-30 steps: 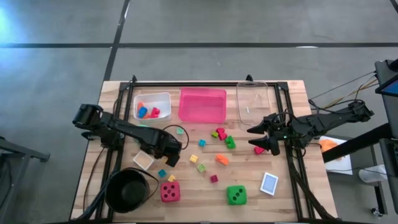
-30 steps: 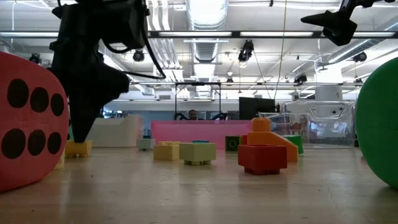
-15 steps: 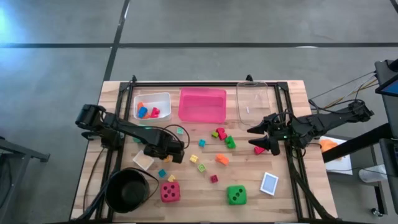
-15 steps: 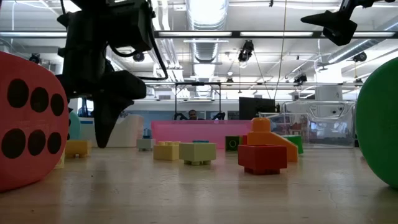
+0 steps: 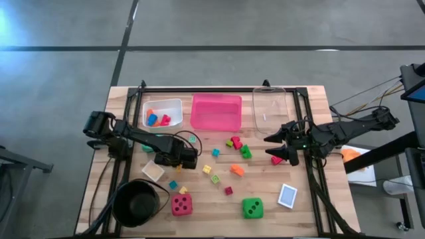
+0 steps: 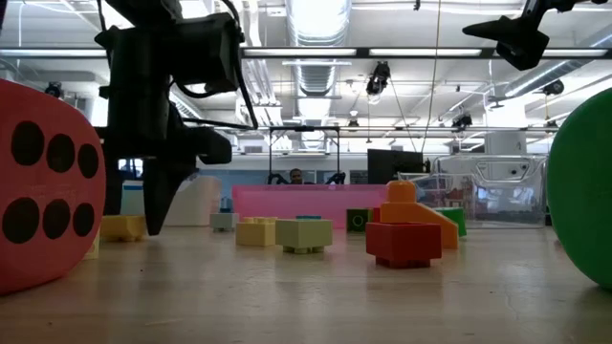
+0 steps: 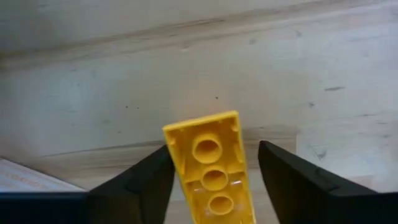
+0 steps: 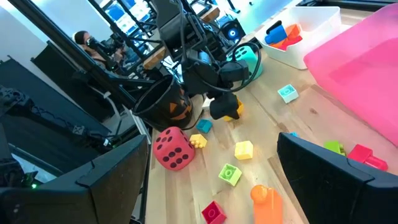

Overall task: Pick & Place Toys
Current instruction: Put the yellow game piece into the white bin

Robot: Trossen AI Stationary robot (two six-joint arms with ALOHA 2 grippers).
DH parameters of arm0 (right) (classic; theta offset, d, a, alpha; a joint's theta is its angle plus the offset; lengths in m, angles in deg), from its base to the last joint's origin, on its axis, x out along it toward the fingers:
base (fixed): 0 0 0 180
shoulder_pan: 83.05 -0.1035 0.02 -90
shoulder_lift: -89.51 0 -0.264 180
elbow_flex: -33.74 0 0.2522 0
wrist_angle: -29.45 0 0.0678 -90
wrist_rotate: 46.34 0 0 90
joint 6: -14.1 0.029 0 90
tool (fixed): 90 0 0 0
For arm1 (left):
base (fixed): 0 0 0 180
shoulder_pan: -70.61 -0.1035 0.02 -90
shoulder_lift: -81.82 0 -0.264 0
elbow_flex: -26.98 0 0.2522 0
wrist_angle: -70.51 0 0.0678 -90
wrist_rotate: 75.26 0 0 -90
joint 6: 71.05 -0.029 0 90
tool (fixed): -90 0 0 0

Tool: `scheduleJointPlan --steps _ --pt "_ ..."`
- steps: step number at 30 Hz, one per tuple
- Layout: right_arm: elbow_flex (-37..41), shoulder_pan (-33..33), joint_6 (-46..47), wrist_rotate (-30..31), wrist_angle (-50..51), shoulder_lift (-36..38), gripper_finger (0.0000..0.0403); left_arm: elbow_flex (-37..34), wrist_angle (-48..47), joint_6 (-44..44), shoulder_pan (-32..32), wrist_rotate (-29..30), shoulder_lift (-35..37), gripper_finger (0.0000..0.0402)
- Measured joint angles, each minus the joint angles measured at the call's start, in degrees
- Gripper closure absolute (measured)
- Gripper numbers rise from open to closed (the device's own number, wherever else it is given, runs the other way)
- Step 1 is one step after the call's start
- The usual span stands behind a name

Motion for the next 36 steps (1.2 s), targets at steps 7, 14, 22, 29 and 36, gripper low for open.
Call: scheduleJointPlan --steps 7,14,22,29,36 --pt "0.0 0.0 0.0 0.0 -0.02 0.03 0.0054 -0.02 1.38 -3.86 0.0 -0.41 0.08 0.0265" --pt "0.0 0.0 0.08 -0.02 -0.02 0.03 0.0054 1.06 1.4 -6.95 -0.57 -0.39 0.6 0.0268" --pt "0.02 -0.02 0.51 -0.01 -0.36 0.03 0.0054 6.99 -5.28 -12.39 -5.51 5.95 7.77 0.0268" --pt "0.0 -0.02 1.16 0.11 -3.03 0.01 0.0054 9.4 -14.24 -25.29 -21.73 15.13 14.66 0.0268" --pt "0.0 -0.02 0.79 1.52 -4.83 -0.03 0.0054 7.8 -14.22 -41.63 -42.6 15.13 14.78 0.0268"
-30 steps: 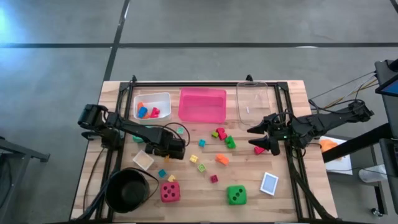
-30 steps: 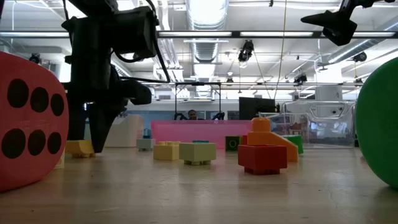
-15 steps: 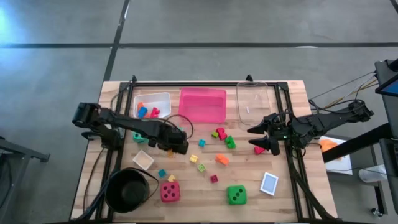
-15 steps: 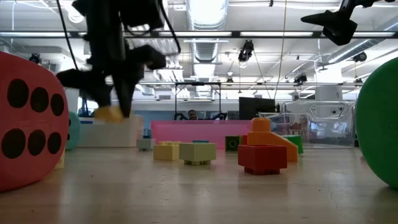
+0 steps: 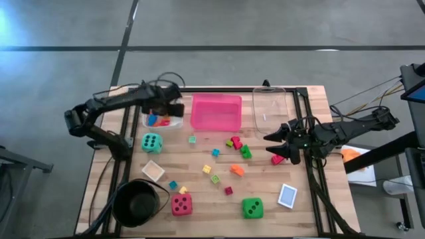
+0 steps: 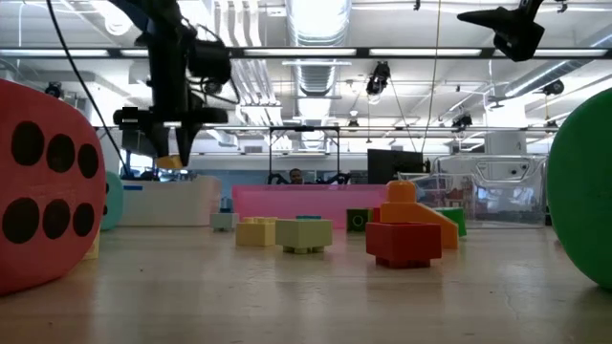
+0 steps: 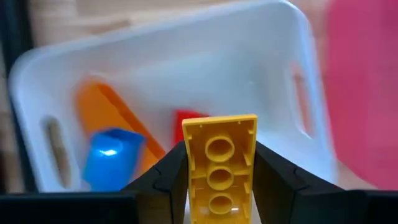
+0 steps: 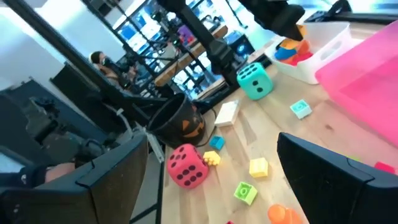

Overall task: Pick & Place Toys
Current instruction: Put the yellow game piece into the white bin

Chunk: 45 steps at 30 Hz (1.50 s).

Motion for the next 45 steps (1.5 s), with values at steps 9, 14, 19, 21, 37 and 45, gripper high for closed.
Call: scheduleJointPlan --steps 9,14,19,21,37,45 --pt "0.0 0.02 2.73 0.59 -0.02 -0.02 0.0055 -4.45 1.07 -6.87 -6.6 -0.03 -0.11 0.0268" --pt "0.0 0.0 2.86 1.94 -0.02 -0.02 0.0054 -6.87 4.05 -6.87 -6.47 -0.05 -0.11 0.0268" --pt "0.0 0.0 2.68 3.13 0.0 0.0 0.0054 -7.91 4.4 -6.87 -6.42 -0.66 -0.11 0.0268" --pt "0.0 0.0 2.68 3.13 0.02 0.0 0.0054 -7.91 4.69 -6.87 -6.29 -0.87 -0.11 0.0268" --pt "0.0 0.02 2.7 3.11 0.13 0.02 0.0054 -7.93 7.05 -6.87 -4.62 -2.36 -4.37 0.0268" --pt "0.0 0.02 2.84 3.09 0.13 0.02 0.0054 -7.93 7.04 -7.12 -4.59 -1.69 -5.29 0.0268"
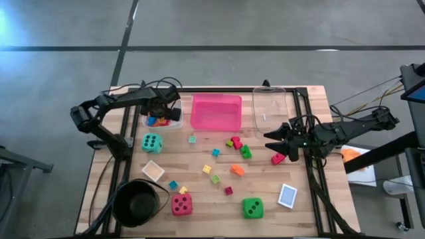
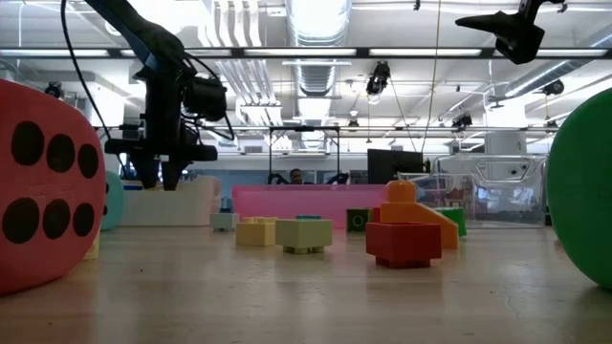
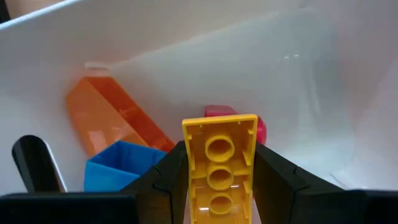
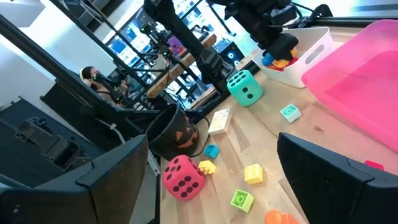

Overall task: Pick & Place Toys
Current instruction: Put the yellow game piece into the white bin, then put the blue deck of cards into the red bin

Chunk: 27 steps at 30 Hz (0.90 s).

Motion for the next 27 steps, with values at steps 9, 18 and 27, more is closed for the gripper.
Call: scheduleJointPlan --steps 9,18,27 --pt "0.0 0.0 0.0 -0.04 -0.02 0.0 0.0054 0.0 -0.21 -0.43 0.0 0.16 0.0 0.0256" --pt "0.0 0.0 0.02 -0.11 -0.02 0.0 0.0054 0.0 -0.42 -3.53 0.0 -0.35 -0.02 0.0169" --pt "0.0 0.0 0.02 -0.11 -0.04 0.0 0.0054 0.27 -0.75 -4.23 0.0 -1.06 0.0 0.0129"
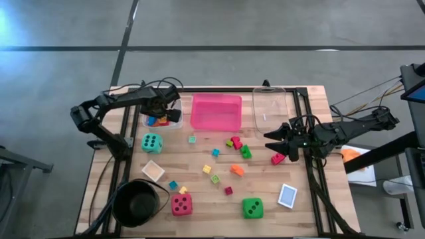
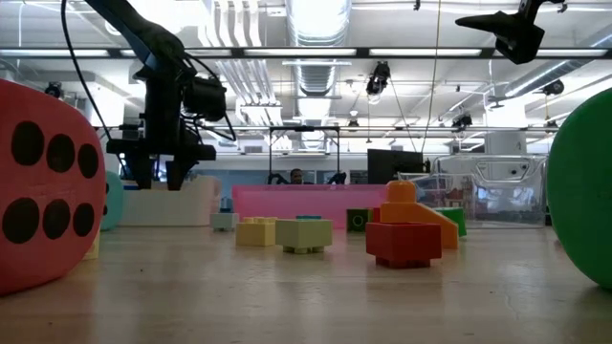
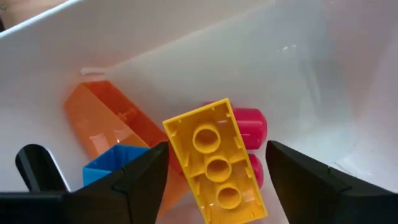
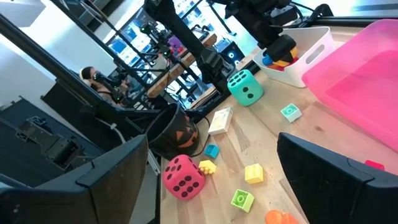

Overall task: Pick & Place Toys
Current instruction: Put the blue deck of cards into the red bin

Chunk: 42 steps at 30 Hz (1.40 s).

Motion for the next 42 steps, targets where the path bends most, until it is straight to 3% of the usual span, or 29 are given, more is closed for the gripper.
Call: scheduleJointPlan --steps 6,12,20,23,28,35,42 --pt "0.0 -0.02 0.35 0.0 -0.17 -0.04 0.0054 2.69 -2.5 0.0 0.0 -0.25 0.79 0.0125" --pt "0.0 -0.02 6.88 0.0 -0.32 0.04 0.0054 6.88 -5.02 0.0 1.17 0.96 3.21 0.0125" --pt "0.0 0.0 10.11 -0.04 -0.09 -0.04 0.0054 11.42 -7.53 -1.59 5.82 0.81 4.26 0.0125" --pt "0.0 0.0 15.31 -0.87 -0.01 -0.04 0.0054 13.35 -8.66 -2.62 9.3 0.76 4.27 0.0125" --pt "0.0 0.0 15.44 -4.27 -0.03 0.02 0.0055 16.68 -8.19 -2.99 17.13 0.57 5.43 0.0125" --pt "0.0 -0.04 20.92 -14.08 0.41 -3.99 0.0055 16.61 2.83 0.09 30.73 -0.07 8.74 0.0124" --pt "0.0 0.0 33.33 -14.5 -1.04 -7.45 0.0054 16.49 8.62 0.44 38.66 0.45 8.65 0.0124"
